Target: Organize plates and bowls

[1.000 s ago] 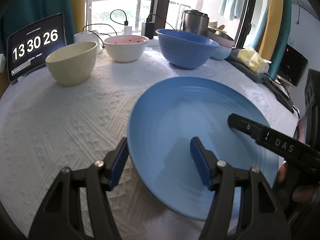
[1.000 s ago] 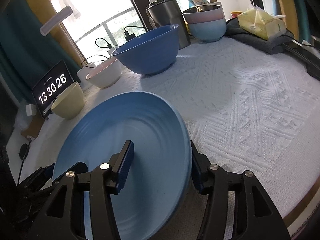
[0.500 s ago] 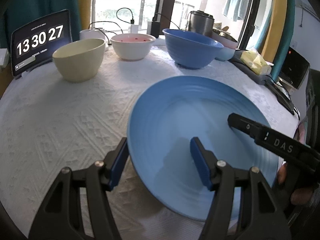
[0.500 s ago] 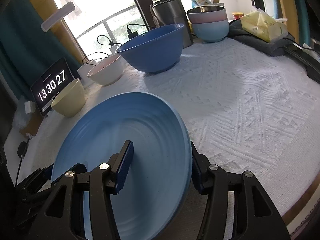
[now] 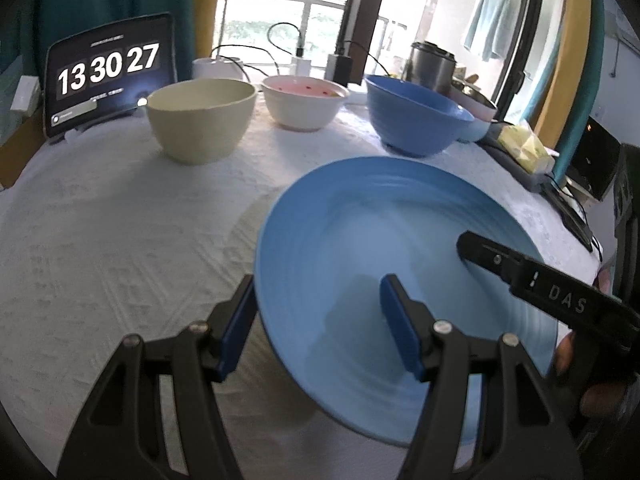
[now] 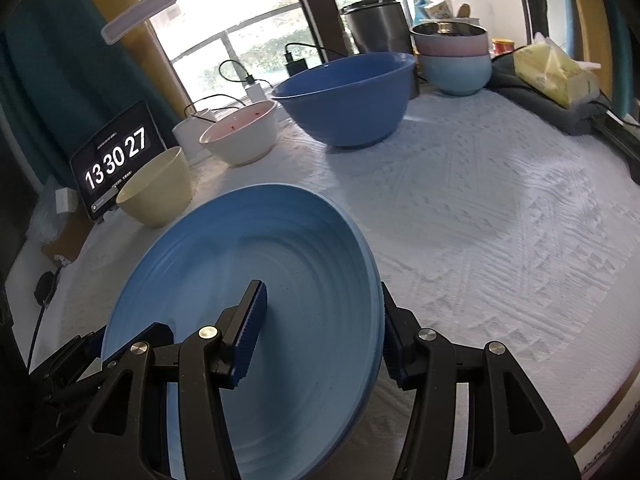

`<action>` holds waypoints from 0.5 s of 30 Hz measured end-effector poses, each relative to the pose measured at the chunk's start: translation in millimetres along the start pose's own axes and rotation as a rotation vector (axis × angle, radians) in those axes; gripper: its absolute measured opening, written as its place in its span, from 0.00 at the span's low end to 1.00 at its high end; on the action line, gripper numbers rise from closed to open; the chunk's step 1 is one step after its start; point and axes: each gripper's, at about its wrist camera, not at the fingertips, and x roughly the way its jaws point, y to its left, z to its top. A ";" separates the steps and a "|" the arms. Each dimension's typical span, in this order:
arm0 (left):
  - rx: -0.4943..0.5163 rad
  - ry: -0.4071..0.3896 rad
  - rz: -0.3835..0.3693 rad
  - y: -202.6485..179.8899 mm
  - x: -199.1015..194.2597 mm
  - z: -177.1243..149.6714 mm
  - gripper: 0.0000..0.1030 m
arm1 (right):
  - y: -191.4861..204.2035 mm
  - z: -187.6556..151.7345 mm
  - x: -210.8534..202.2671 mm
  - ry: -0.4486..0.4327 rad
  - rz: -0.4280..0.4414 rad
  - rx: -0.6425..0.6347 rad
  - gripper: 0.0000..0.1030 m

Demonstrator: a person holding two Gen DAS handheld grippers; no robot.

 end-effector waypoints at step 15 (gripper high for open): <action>-0.087 -0.033 0.055 51.1 -16.0 4.8 0.61 | 55.8 6.7 16.9 0.019 0.042 -0.082 0.54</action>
